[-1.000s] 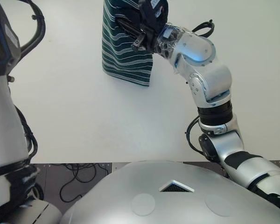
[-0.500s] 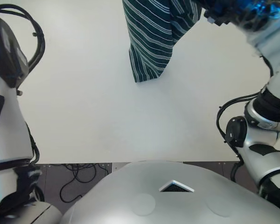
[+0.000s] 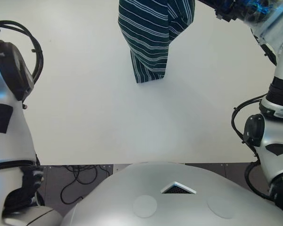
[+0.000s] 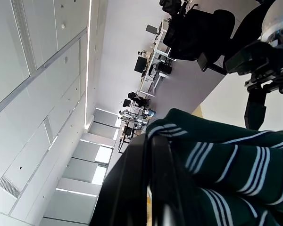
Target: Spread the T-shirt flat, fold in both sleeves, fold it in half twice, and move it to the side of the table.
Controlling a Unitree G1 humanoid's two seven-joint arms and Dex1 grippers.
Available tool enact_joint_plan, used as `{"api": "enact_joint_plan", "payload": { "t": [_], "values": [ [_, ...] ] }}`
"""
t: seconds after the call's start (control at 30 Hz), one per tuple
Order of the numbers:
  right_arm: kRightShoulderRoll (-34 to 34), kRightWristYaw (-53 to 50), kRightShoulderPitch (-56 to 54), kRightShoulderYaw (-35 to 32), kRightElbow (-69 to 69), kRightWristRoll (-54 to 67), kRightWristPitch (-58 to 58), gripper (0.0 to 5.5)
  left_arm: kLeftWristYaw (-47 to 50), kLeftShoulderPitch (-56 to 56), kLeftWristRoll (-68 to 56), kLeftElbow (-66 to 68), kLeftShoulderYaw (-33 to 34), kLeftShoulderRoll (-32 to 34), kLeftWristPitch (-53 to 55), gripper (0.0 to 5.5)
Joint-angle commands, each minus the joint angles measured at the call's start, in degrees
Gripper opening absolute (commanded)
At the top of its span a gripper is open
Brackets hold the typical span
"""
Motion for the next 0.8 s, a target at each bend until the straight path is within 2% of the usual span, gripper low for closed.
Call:
{"api": "enact_joint_plan", "payload": {
  "t": [0.03,0.2,0.37,0.43,0.53,0.8],
  "values": [
    [-1.1,3.0,0.2,1.0,-1.7,1.7,0.8,2.5,0.2,1.4,-0.3,-1.8,-0.1,0.7,1.0,0.0],
    [-0.9,3.9,0.4,1.6,-2.4,2.5,1.6,1.57,0.6,2.7,-0.2,-3.3,-0.1,0.7,1.7,0.0],
    [-0.6,3.1,-0.3,0.9,-1.7,2.9,1.6,0.91,0.7,3.3,-0.5,-4.2,-0.1,0.8,2.2,0.0],
    [-0.7,2.9,-1.5,-0.6,-0.3,3.7,1.8,1.13,0.6,3.7,-0.6,-4.9,-0.1,0.9,2.5,0.0],
    [-1.9,4.5,-3.3,-1.6,3.2,3.8,1.6,1.78,0.1,5.2,-1.4,-7.1,0.1,1.2,3.0,0.0],
    [-4.2,16.8,-4.8,4.6,12.8,0.3,-1.1,3.01,0.0,7.3,-4.3,-14.3,0.4,2.4,5.7,0.0]
  ]
}}
